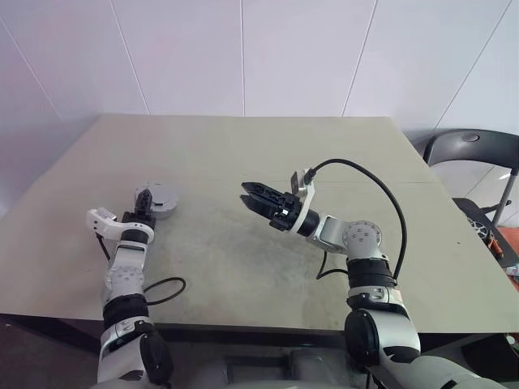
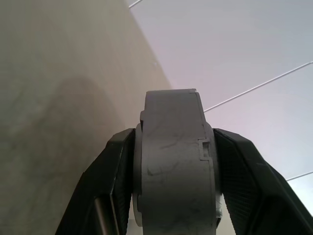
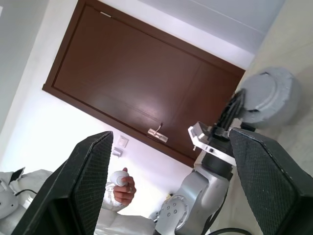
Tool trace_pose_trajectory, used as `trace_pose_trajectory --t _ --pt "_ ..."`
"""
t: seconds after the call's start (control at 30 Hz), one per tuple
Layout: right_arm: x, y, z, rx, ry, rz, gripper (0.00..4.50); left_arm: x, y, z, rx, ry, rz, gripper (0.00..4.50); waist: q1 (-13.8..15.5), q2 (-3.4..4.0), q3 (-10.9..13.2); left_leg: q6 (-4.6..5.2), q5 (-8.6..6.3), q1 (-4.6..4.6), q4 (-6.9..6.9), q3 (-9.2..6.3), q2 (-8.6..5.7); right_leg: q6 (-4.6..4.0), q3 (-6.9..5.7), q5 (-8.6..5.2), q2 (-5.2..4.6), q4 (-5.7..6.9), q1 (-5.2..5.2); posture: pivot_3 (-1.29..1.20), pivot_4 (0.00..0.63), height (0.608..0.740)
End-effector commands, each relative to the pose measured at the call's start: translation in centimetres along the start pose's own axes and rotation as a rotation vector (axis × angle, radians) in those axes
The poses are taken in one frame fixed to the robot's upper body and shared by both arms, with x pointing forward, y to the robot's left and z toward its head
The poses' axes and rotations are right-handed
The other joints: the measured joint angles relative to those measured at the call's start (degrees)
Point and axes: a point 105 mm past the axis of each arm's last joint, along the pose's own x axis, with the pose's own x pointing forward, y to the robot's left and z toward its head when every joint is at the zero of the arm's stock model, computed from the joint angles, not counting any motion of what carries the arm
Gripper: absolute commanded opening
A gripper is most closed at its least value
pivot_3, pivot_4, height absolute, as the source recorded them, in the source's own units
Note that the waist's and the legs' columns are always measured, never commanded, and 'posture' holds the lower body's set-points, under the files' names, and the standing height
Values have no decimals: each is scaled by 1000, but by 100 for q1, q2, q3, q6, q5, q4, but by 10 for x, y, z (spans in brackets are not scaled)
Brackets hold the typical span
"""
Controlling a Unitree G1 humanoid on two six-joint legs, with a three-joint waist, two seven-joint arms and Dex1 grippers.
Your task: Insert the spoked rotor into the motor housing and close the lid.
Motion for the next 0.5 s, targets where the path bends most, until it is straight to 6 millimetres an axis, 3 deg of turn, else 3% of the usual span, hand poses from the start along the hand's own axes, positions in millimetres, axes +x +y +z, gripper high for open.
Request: trace_pose_trajectory --t 0.03,0.37,0.5 --pt "3 9 5 -24 -11 34 3933 11 -19 17 47 -52 -50 2153 3 0 0 0 0 0 0 0 0 2 0 1 0 0 0 0 0 740" --pt "4 8 5 -24 -9 33 3933 10 -9 19 41 -61 -5 2153 1 -1 -1 0 0 4 2 0 0 3 0 2 0 7 1 0 0 740" --pt "3 8 4 -24 -8 30 3933 9 -5 21 41 -73 15 3484 -10 -1 -1 0 0 7 3 0 0 3 0 1 0 12 0 0 0 740"
